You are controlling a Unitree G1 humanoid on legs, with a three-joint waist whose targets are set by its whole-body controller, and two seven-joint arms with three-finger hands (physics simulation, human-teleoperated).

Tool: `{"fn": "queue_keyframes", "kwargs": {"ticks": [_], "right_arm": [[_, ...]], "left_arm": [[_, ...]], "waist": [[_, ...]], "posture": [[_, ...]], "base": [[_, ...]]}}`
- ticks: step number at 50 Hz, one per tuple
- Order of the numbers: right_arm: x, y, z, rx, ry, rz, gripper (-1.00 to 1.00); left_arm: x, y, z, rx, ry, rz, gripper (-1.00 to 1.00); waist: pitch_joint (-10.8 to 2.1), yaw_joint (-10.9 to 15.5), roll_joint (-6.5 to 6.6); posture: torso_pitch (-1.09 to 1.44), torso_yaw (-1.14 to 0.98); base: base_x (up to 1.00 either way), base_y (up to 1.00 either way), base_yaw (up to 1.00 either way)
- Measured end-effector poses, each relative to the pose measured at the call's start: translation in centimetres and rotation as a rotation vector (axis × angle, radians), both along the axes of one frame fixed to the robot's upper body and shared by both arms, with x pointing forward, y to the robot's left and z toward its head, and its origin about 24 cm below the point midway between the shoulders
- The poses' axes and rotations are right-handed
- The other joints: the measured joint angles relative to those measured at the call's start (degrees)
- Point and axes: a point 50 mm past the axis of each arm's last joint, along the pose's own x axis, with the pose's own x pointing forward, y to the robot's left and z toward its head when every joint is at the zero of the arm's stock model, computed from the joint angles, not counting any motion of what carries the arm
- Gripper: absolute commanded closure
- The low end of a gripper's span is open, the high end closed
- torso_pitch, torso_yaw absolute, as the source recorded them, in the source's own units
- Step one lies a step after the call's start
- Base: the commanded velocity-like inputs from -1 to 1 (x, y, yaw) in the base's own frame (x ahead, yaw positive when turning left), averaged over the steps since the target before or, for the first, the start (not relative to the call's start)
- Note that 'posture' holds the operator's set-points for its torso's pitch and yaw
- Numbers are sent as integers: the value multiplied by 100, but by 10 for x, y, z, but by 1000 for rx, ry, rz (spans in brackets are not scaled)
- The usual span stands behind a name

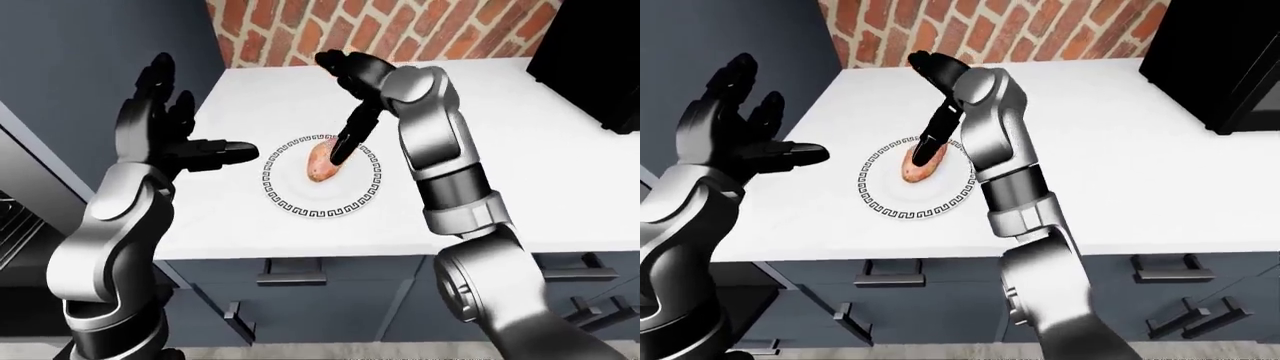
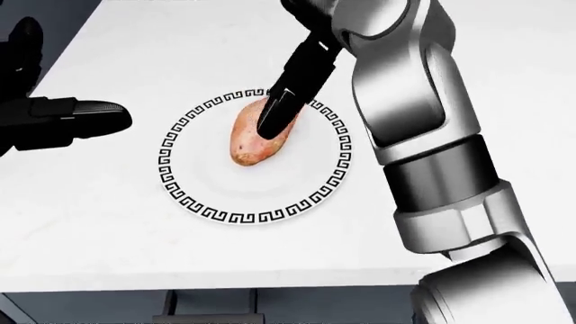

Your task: Place the sweet potato on the rack of the oven.

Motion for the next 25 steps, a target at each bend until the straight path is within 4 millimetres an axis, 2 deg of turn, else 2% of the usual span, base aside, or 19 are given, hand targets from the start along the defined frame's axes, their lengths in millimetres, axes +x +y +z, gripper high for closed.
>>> {"fn": "queue_keyframes", "kwargs": {"ticks": [10,16,25], "right_arm": [[-6,4,-11,-137,21,68,-100],[5,3,-19,-266,-22,60,-100],[15,13,-28,-363,-71,70,-100]], "left_arm": [[-2,0,1,0,-4,-2,-100],[0,-2,0,2,3,-5,-100],[-1,-1,1,0,-3,-6,-100]], "waist": [[-13,-2,7],[-20,-17,35],[-45,-27,67]], "posture": [[0,0],[0,0],[0,0]], "base": [[0,0,0],[0,0,0],[0,0,0]]}}
